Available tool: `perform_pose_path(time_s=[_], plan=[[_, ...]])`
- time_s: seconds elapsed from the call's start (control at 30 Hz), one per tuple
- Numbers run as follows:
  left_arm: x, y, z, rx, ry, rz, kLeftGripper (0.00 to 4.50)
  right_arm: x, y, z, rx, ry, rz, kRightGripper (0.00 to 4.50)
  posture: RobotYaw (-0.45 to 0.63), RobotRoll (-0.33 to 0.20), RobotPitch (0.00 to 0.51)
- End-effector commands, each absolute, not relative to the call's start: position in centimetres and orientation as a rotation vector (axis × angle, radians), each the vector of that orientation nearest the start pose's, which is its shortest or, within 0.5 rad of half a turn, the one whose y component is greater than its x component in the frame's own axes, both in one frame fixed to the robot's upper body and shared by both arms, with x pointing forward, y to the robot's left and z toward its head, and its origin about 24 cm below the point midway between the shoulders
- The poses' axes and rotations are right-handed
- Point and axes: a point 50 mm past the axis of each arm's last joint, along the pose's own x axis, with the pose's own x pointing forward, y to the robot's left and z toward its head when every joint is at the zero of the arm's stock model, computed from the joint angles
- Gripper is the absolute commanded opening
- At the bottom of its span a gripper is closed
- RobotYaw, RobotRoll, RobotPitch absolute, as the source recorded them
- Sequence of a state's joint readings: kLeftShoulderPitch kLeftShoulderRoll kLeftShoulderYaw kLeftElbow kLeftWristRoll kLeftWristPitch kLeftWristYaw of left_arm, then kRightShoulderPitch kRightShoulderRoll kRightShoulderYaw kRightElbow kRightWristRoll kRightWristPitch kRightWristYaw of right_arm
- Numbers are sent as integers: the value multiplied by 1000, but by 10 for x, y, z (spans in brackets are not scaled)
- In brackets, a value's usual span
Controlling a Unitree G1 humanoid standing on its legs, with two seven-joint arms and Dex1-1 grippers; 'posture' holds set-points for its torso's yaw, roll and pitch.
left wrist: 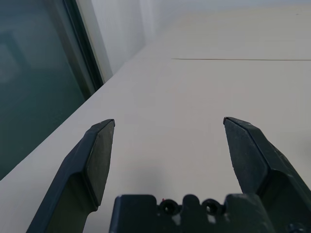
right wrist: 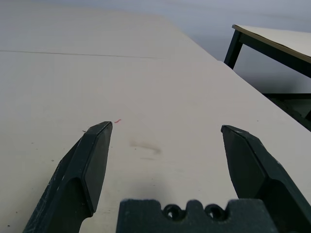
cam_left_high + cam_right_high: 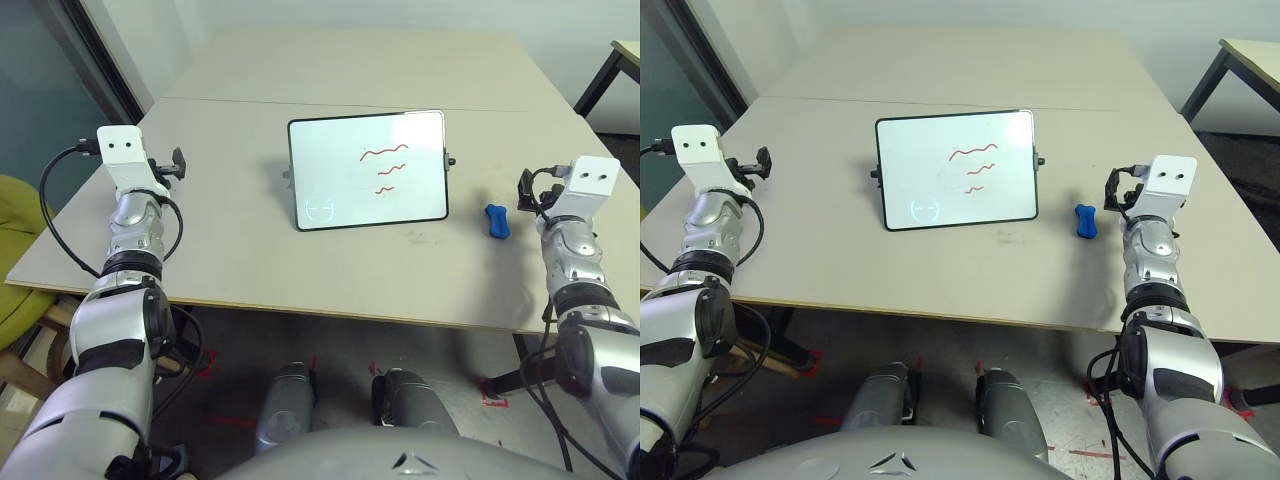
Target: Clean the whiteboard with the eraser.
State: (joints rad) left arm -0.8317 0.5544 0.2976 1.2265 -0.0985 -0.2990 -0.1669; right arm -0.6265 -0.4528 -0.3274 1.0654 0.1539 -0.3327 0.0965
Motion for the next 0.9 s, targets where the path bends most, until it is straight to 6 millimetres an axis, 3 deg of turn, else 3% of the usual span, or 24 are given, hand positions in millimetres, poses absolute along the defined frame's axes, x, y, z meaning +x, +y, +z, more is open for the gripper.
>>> perform_pose_path(time_s=[0.03,0.27,0.43,0.7,0.9], plan=[[360,318,116,132,-14,249,4500,331,-312,69,-64,-16,-325,4468,179,0,33],[367,313,131,114,-59,142,4500,334,-310,80,-72,-35,-292,4468,141,0,39],[373,298,152,58,-121,-131,4500,339,-311,110,-63,16,-279,4468,146,0,40],[370,269,167,126,-51,-645,4500,331,-302,142,-47,319,-188,4468,131,0,37],[359,254,174,190,58,-966,4500,319,-284,152,-14,558,-56,4468,121,0,37]])
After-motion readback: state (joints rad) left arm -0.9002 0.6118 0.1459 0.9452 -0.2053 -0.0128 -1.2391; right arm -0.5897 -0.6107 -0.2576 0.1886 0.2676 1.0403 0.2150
